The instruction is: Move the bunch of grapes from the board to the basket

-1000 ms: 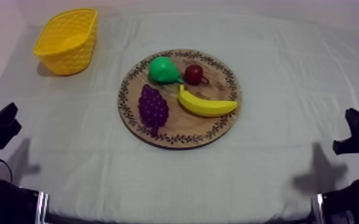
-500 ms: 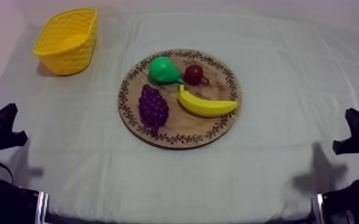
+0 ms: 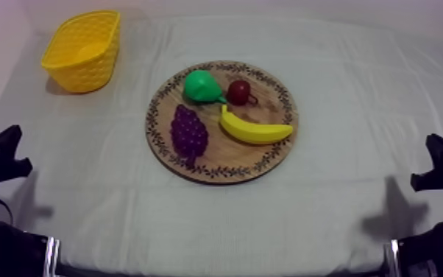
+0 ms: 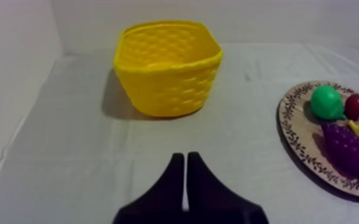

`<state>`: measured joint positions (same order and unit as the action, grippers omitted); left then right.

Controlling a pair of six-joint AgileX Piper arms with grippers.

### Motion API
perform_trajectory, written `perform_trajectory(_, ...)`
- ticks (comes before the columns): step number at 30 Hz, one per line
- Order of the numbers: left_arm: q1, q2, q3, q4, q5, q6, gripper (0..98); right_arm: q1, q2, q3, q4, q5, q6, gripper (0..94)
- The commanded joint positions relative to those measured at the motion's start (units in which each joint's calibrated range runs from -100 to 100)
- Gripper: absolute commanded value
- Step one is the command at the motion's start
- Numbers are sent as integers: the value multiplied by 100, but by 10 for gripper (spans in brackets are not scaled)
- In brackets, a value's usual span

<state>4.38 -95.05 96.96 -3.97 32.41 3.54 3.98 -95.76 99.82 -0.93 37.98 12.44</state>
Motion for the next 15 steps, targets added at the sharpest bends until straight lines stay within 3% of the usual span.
perform_trajectory(1, 36, 316, -174, -52, -89, 81, 0, 0, 0, -4, -2, 0, -1, 3)
perform_trajectory(7, 190, 1278, -912, -254, -436, 288, 0, 0, 0, -4, -2, 0, -1, 3)
perform_trajectory(15, 577, 2724, -2151, -376, -662, 346, 0, 0, 0, -4, -2, 0, -1, 3)
